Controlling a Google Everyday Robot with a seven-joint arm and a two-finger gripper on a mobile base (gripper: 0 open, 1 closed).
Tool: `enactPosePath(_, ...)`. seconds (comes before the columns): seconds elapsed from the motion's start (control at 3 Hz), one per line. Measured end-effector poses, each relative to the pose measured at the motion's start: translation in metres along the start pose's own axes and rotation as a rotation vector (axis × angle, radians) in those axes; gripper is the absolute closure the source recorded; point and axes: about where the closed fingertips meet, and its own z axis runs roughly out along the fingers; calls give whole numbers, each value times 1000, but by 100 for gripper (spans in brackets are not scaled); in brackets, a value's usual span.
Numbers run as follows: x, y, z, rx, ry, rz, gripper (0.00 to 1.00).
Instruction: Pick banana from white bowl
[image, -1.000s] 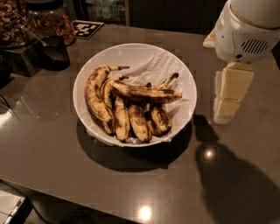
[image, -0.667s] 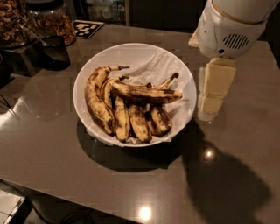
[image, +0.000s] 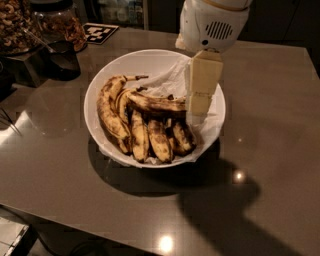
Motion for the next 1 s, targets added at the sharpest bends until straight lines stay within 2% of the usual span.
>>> enactPosePath(0.33,-6,-7,-2,37,-20,0,0)
enactPosePath(0.67,-22,-14,26,-15,-33,-30,0)
enactPosePath(1.0,-27,-18,51,-75,-36,-31,0)
